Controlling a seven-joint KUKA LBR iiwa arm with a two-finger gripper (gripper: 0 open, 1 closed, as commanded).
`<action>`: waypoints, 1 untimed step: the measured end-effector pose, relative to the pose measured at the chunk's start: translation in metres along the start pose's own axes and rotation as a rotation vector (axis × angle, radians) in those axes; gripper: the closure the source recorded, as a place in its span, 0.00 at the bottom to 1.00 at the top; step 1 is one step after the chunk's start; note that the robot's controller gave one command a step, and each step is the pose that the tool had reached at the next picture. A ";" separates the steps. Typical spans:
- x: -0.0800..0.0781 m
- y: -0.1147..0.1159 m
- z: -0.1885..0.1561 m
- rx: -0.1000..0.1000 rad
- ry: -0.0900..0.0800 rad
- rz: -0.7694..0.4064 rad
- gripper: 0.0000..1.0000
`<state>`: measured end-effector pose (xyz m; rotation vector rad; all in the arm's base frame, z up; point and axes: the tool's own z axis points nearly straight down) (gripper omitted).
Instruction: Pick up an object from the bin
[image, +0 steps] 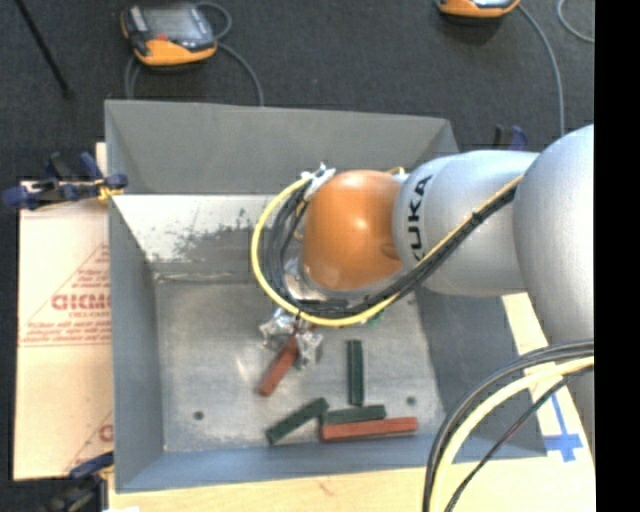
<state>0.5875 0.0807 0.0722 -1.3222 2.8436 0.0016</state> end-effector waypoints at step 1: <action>0.001 0.001 -0.005 -0.002 0.003 0.001 1.00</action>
Offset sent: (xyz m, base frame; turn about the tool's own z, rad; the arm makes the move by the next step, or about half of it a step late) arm 0.0001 -0.0001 0.0512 0.0000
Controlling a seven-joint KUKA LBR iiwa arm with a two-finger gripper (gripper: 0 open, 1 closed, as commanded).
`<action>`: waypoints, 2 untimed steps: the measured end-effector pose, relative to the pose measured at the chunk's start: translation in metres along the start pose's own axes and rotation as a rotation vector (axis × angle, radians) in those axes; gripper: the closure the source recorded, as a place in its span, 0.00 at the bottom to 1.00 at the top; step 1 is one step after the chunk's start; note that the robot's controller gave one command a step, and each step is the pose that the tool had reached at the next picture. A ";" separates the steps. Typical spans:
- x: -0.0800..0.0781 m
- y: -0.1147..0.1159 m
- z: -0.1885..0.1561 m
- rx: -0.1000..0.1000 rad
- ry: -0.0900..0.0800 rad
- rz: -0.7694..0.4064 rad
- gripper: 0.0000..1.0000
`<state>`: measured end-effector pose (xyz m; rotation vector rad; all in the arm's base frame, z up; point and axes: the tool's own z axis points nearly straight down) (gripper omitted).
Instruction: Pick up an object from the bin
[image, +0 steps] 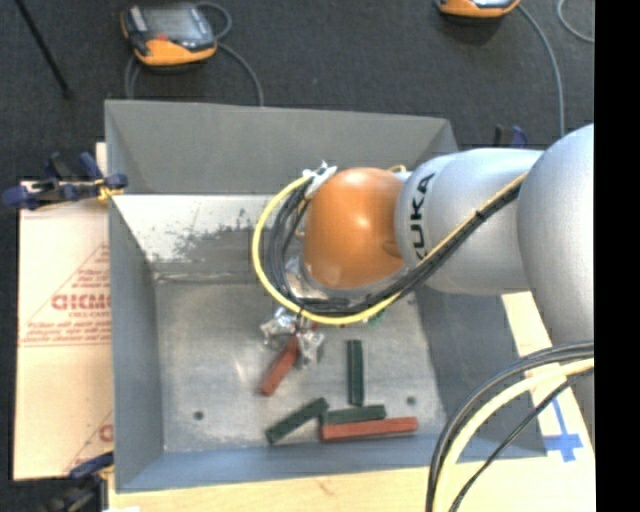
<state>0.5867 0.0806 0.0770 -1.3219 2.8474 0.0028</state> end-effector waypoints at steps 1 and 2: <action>0.001 0.000 -0.014 -0.001 0.003 0.001 1.00; 0.001 0.000 -0.030 -0.002 0.005 0.002 1.00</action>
Offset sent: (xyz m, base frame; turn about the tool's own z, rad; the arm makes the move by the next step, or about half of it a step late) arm 0.0000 -0.0001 0.0873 0.0000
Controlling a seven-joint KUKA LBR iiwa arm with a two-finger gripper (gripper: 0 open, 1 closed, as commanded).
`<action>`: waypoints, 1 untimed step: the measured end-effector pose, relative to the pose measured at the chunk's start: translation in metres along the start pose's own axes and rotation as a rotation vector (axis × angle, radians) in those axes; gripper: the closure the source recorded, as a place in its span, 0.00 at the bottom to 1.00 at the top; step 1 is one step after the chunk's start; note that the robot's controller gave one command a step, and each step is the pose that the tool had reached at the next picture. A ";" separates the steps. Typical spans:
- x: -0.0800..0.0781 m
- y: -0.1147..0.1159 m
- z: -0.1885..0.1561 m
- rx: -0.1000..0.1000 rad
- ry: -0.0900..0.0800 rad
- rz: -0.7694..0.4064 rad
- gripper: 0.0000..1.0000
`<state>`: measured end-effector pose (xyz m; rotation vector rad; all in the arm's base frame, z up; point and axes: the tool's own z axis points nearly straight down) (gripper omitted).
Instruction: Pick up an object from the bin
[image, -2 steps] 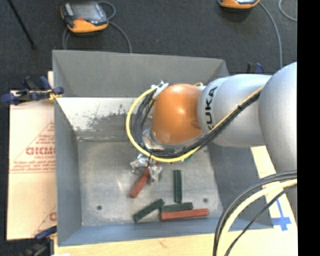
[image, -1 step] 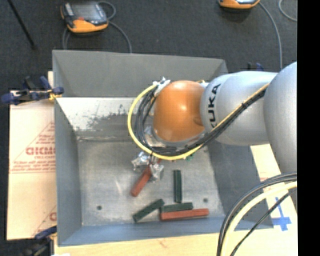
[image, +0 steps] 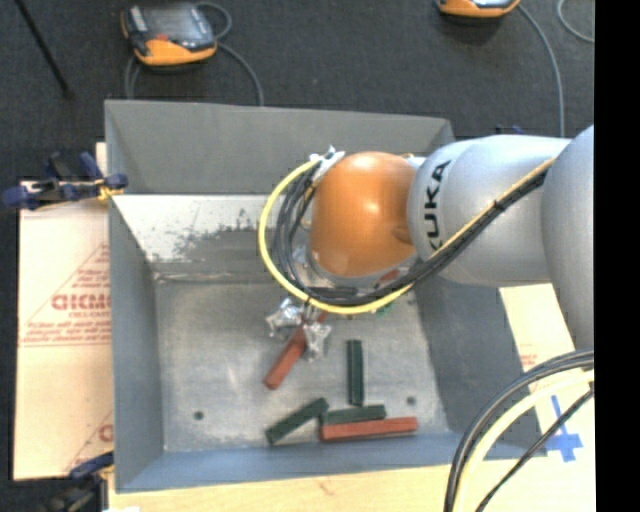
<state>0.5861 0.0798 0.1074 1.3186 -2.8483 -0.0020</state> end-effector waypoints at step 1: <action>0.000 0.000 -0.023 0.000 0.000 -0.001 1.00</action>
Offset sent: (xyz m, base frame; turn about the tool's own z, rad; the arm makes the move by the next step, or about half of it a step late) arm 0.0002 0.0000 0.0340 0.0000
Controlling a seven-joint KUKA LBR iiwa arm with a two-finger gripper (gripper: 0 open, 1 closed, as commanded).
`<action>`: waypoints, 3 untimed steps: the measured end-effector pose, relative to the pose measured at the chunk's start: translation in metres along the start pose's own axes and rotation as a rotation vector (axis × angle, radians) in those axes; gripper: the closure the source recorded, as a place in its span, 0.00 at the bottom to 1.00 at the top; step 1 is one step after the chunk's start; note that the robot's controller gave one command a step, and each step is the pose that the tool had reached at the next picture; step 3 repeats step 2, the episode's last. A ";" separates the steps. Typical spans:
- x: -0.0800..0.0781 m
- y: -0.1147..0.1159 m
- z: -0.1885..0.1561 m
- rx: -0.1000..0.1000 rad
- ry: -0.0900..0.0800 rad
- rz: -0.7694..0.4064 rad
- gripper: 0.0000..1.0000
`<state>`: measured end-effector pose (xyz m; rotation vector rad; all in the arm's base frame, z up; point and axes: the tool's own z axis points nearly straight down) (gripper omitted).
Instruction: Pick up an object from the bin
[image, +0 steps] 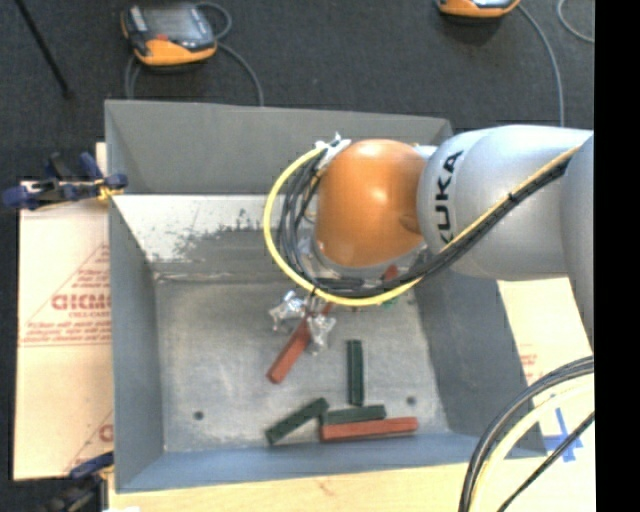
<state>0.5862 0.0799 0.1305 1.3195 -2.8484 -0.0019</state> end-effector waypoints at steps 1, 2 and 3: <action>-0.001 -0.001 -0.021 0.003 -0.003 0.000 1.00; -0.001 -0.002 -0.035 0.007 -0.007 0.002 1.00; -0.001 -0.002 -0.035 0.007 -0.007 0.002 1.00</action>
Offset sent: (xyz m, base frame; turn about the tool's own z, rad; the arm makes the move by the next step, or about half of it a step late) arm 0.0001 -0.0001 0.0385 0.0000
